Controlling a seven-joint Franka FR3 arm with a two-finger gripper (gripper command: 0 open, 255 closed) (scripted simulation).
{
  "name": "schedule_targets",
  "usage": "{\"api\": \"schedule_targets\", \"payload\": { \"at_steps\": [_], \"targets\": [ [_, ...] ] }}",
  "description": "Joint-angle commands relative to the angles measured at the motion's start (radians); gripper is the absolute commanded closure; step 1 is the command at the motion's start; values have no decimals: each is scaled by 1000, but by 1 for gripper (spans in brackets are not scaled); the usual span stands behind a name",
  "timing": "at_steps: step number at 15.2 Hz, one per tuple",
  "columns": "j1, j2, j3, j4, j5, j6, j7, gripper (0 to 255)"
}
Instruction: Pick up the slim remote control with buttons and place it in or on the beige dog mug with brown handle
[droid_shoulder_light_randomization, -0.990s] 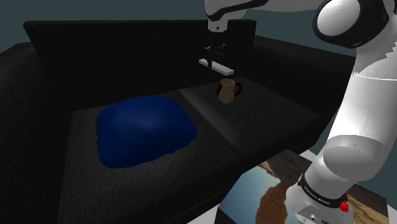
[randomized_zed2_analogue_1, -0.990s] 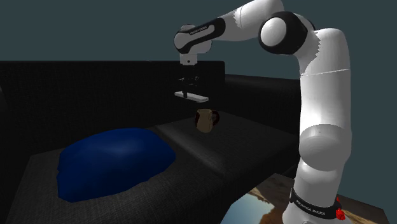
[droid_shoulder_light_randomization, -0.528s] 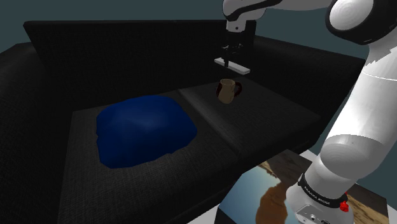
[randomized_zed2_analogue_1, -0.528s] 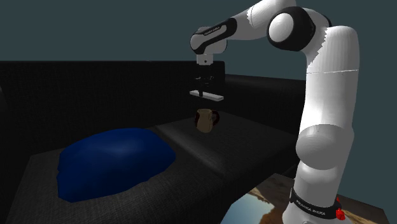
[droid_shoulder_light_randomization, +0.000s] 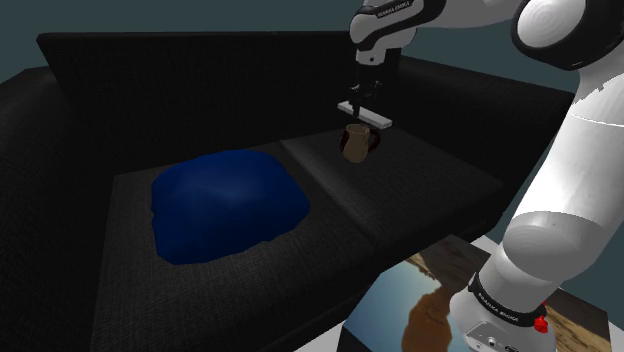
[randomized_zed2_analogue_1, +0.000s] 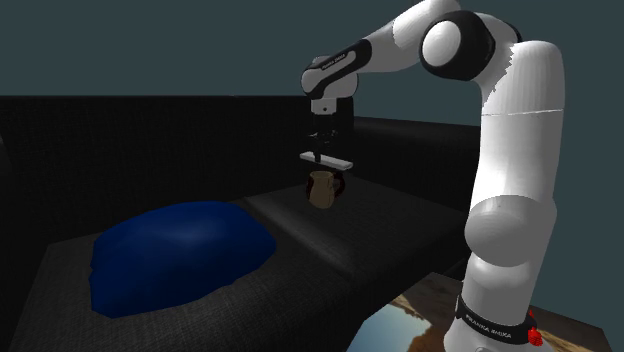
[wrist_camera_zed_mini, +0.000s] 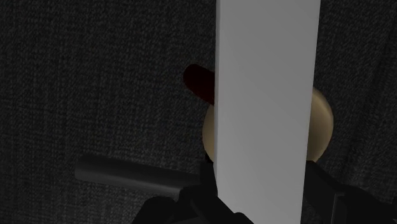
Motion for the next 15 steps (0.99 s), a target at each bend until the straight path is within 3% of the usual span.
{"api": "schedule_targets", "payload": {
  "at_steps": [1,5,13,14,15],
  "targets": [
    [0,4,0,-20,1,25,1,255],
    [0,15,1,-64,3,80,0,255],
    [0,15,1,-64,3,80,0,255],
    [0,15,1,-64,3,80,0,0],
    [0,15,1,-64,3,80,0,0]
  ]
}}
